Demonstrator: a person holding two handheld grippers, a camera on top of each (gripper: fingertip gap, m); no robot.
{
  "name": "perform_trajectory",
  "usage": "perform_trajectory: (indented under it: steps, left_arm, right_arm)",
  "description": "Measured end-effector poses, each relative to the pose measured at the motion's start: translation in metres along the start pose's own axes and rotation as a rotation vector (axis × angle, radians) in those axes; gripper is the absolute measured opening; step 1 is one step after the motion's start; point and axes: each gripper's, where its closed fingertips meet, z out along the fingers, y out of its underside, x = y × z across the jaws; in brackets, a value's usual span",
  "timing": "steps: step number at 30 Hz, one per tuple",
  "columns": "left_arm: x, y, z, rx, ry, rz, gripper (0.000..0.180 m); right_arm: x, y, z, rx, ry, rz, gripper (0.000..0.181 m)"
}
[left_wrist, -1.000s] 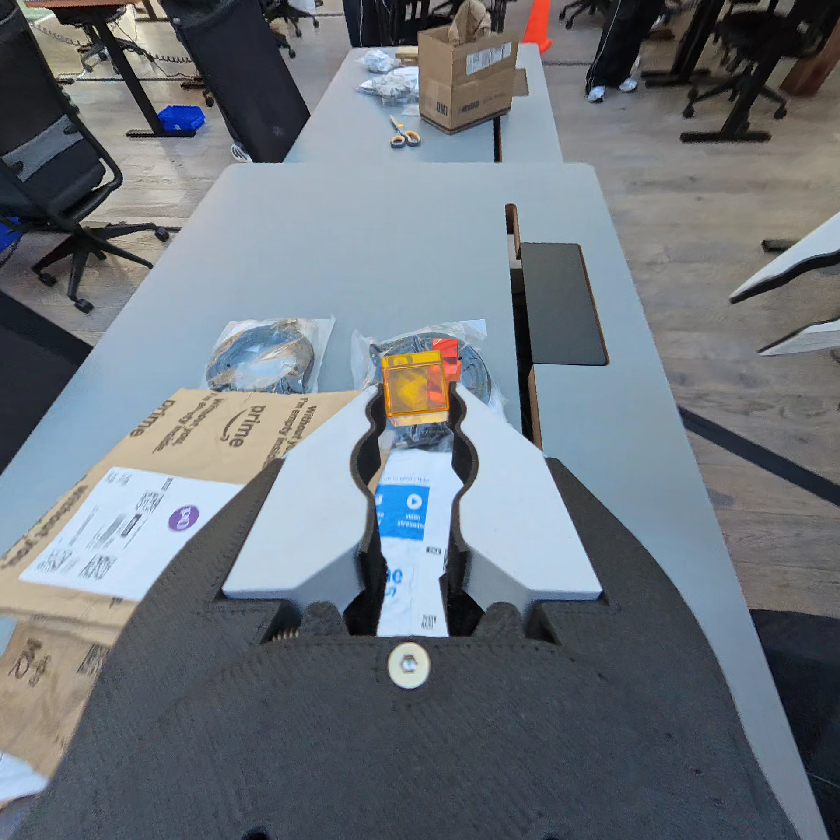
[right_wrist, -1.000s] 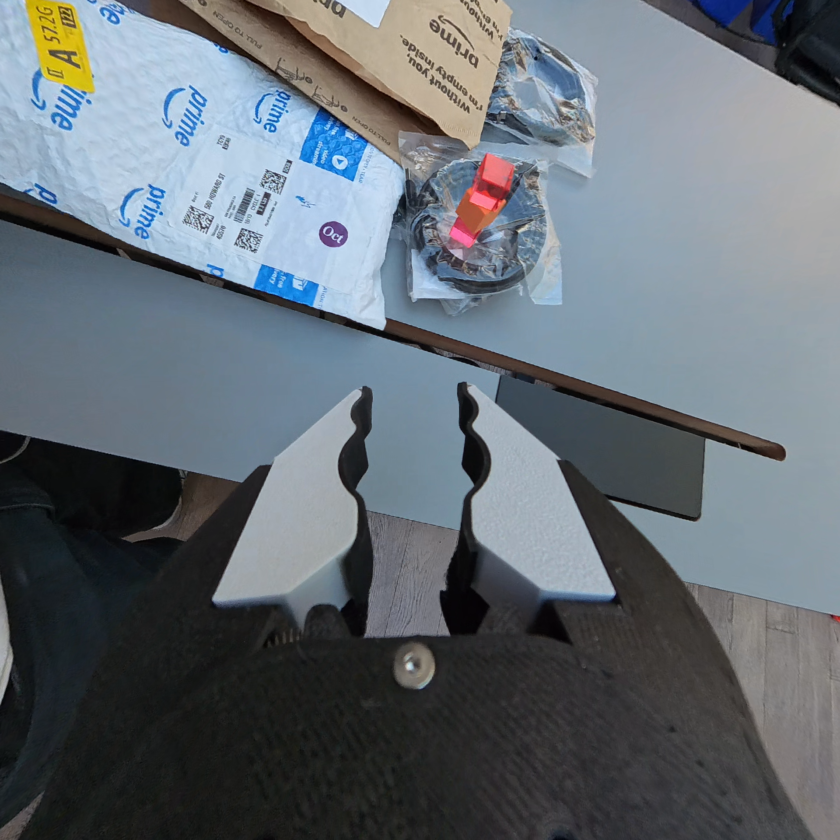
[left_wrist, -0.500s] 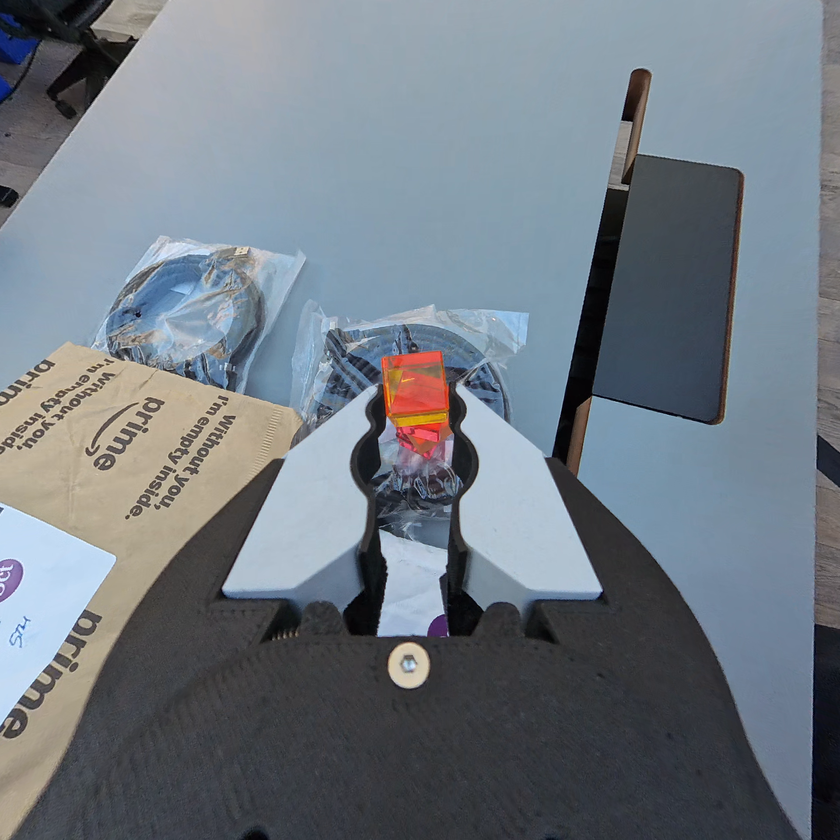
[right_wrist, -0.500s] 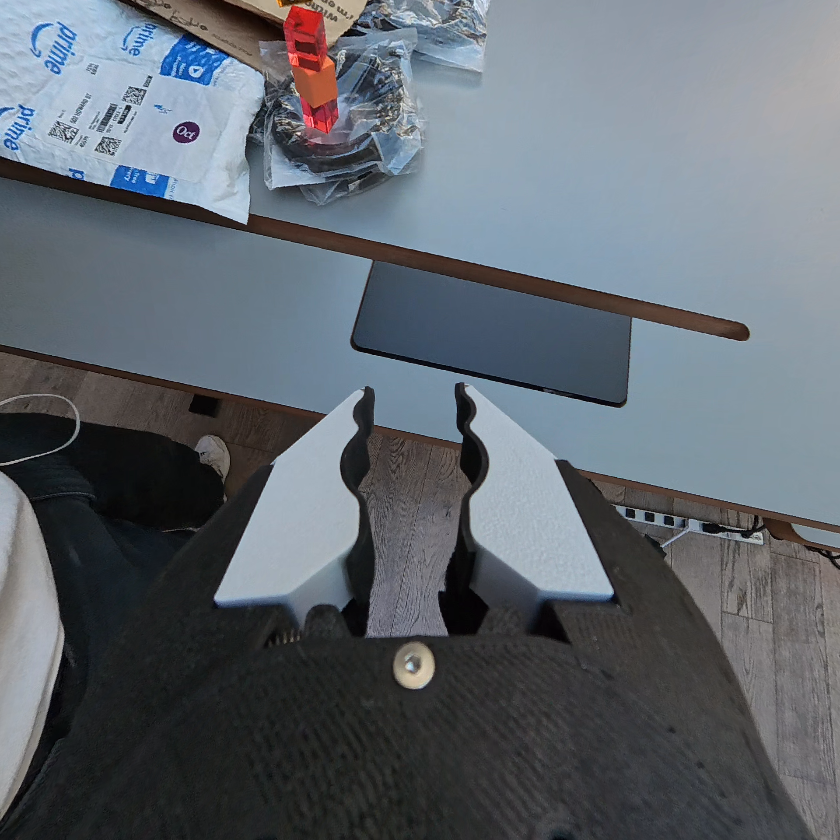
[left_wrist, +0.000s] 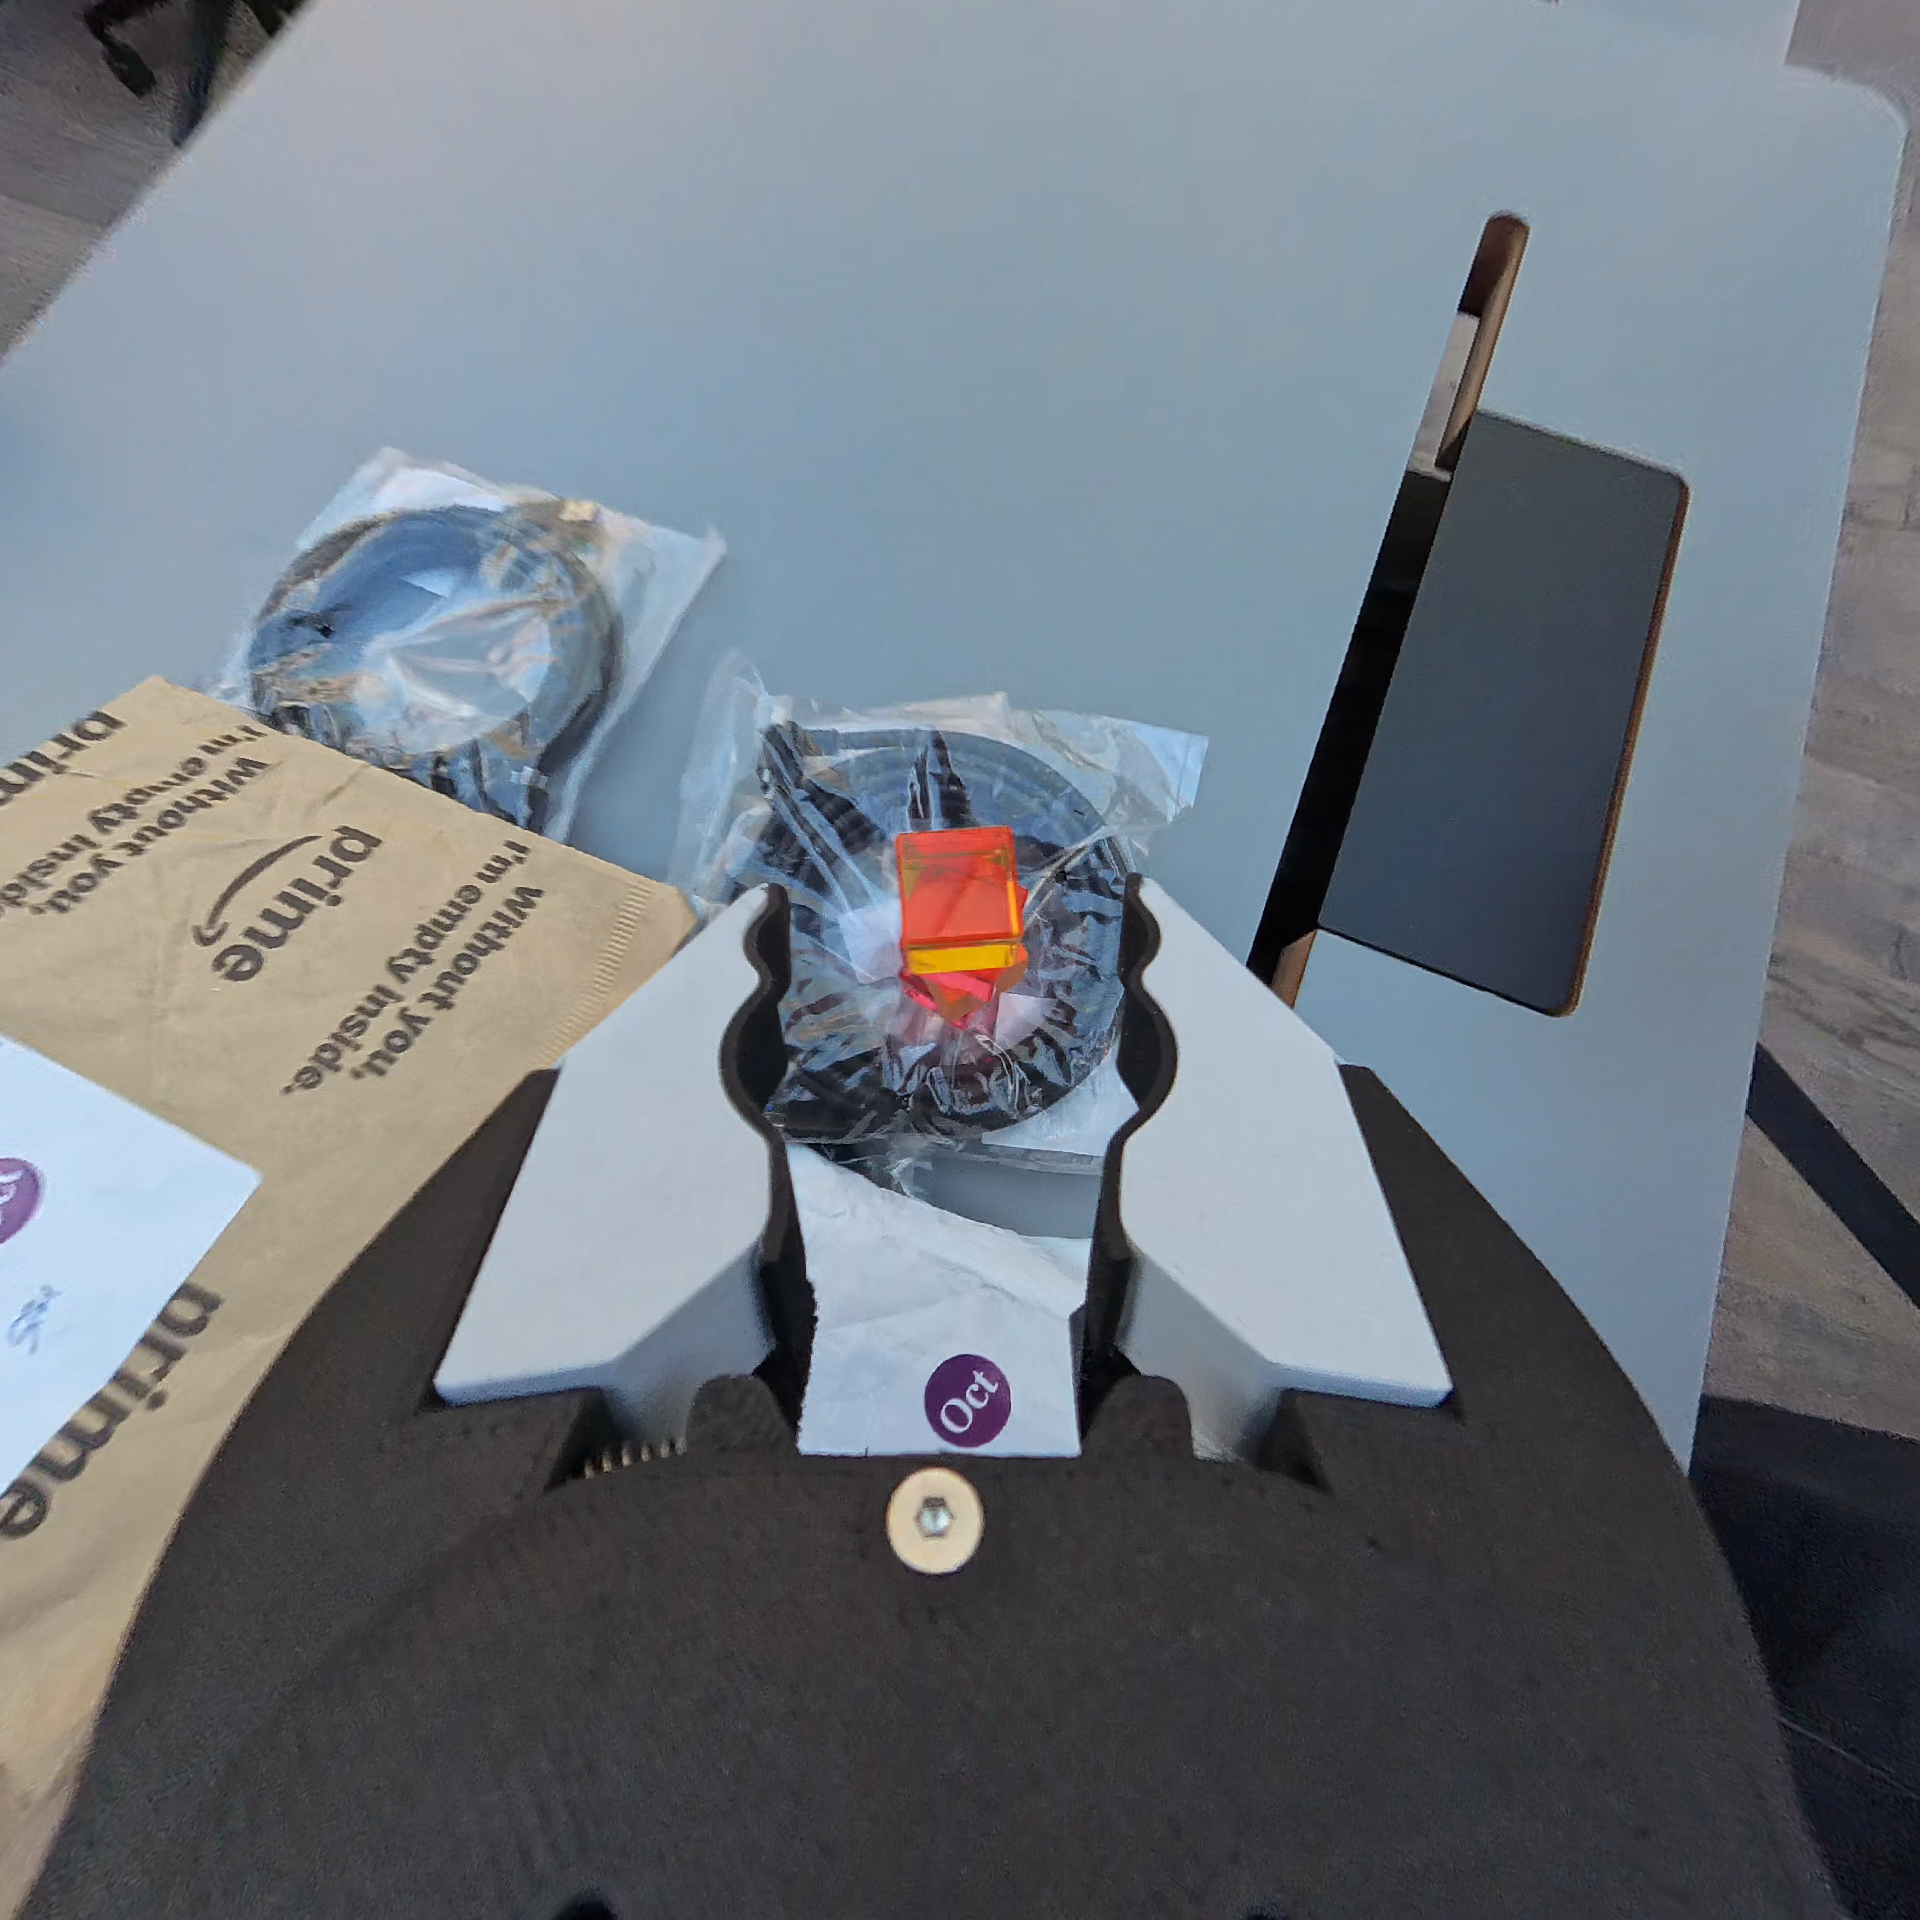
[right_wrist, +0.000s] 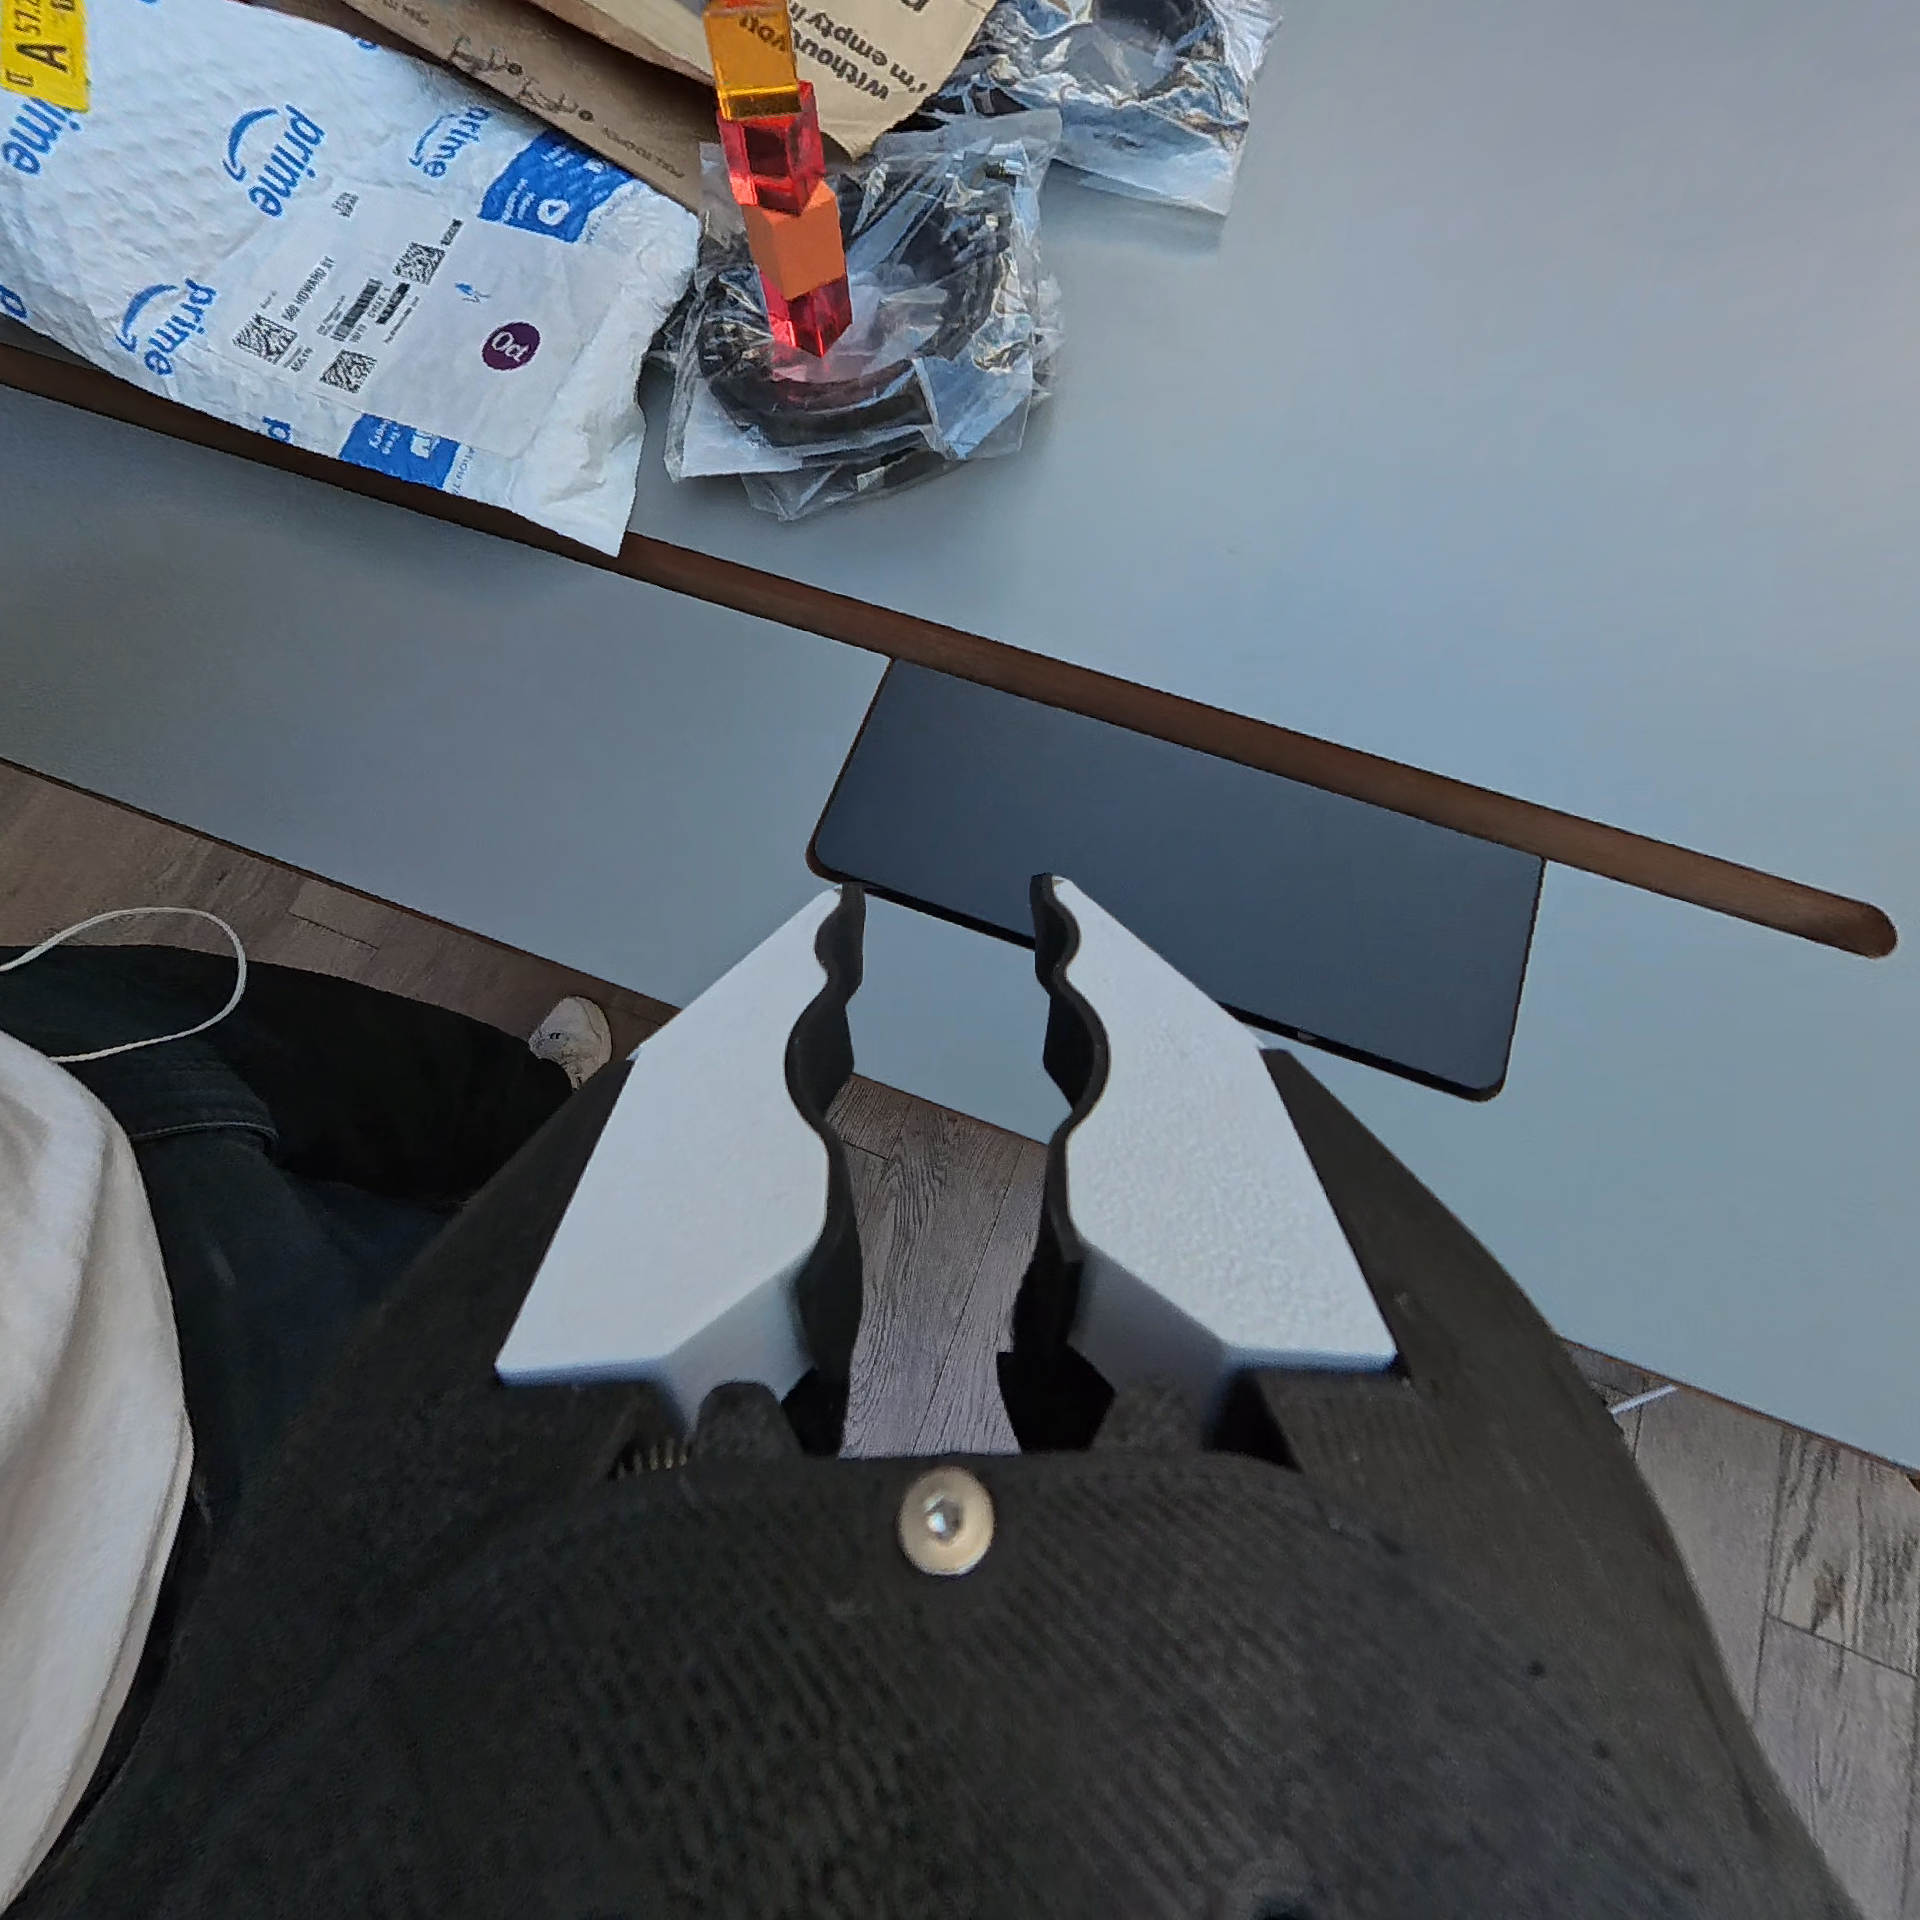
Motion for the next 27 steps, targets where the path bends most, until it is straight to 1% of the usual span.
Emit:
perform_trajectory:
  steps: [3, 6, 7, 8, 10, 11, 12, 14, 15, 17, 20, 21, 23, 25, 27]
  left_arm:
    - [-0.02, -0.021, -0.062, 0.153, -0.086, -0.013, 0.055]
    - [-0.064, -0.018, -0.164, 0.311, -0.292, -0.018, 0.045]
    - [-0.082, -0.007, -0.2, 0.326, -0.373, -0.027, 0.044]
    - [-0.102, 0.011, -0.233, 0.31, -0.45, -0.043, 0.044]
    - [-0.143, 0.063, -0.294, 0.208, -0.585, -0.112, 0.05]
    - [-0.16, 0.094, -0.318, 0.137, -0.618, -0.157, 0.047]
    - [-0.173, 0.126, -0.336, 0.066, -0.617, -0.206, 0.043]
    - [-0.197, 0.193, -0.361, -0.08, -0.6, -0.324, 0.048]
    - [-0.208, 0.223, -0.368, -0.144, -0.589, -0.363, 0.048]
    - [-0.225, 0.272, -0.369, -0.26, -0.539, -0.374, 0.042]
    - [-0.247, 0.336, -0.358, -0.523, -0.45, -0.318, 0.031]
    - [-0.254, 0.351, -0.351, -0.591, -0.418, -0.302, 0.028]
    - [-0.265, 0.37, -0.33, -0.652, -0.343, -0.316, 0.027]
    - [-0.276, 0.381, -0.308, -0.657, -0.275, -0.311, 0.028]
    - [-0.281, 0.392, -0.288, -0.666, -0.202, -0.267, 0.028]
  right_arm:
    - [0.0, -0.015, 0.009, 0.023, -0.003, -0.036, 0.032]
    - [-0.001, -0.035, 0.016, 0.065, 0.01, -0.071, 0.032]
    - [-0.001, -0.041, 0.018, 0.08, 0.015, -0.08, 0.032]
    - [-0.002, -0.047, 0.021, 0.093, 0.019, -0.088, 0.032]
    - [-0.004, -0.058, 0.028, 0.104, 0.023, -0.099, 0.032]
    - [-0.006, -0.063, 0.032, 0.105, 0.025, -0.105, 0.032]
    - [-0.008, -0.069, 0.036, 0.104, 0.025, -0.112, 0.032]
    - [-0.013, -0.084, 0.046, 0.099, 0.026, -0.131, 0.032]
    - [-0.017, -0.092, 0.052, 0.094, 0.026, -0.143, 0.032]
    - [-0.028, -0.113, 0.064, 0.081, 0.031, -0.173, 0.032]
    - [-0.057, -0.15, 0.081, 0.07, 0.045, -0.225, 0.031]
    - [-0.07, -0.161, 0.087, 0.063, 0.048, -0.238, 0.032]
    - [-0.099, -0.18, 0.101, 0.039, 0.06, -0.265, 0.032]
    - [-0.132, -0.193, 0.118, -0.001, 0.077, -0.283, 0.032]
    - [-0.172, -0.206, 0.135, -0.027, 0.076, -0.281, 0.032]
